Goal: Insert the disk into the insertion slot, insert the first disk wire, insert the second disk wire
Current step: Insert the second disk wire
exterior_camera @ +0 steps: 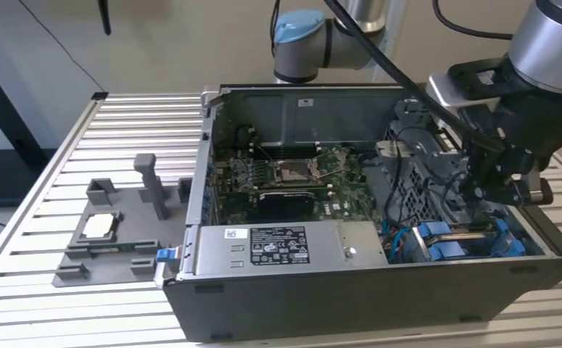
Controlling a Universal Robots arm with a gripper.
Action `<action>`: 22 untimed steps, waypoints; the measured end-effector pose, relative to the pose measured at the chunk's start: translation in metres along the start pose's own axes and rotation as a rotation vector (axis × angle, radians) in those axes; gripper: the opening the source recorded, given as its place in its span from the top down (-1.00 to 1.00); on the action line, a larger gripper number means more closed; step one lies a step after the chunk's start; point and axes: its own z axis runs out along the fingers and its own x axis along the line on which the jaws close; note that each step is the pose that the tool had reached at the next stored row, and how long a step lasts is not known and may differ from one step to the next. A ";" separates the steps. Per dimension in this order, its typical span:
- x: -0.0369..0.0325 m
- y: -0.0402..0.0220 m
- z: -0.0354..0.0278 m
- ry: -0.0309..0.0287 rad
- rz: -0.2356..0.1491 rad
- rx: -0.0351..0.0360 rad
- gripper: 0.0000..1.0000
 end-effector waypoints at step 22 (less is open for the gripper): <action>0.0030 -0.0116 0.0265 0.0783 -0.004 -0.0475 0.68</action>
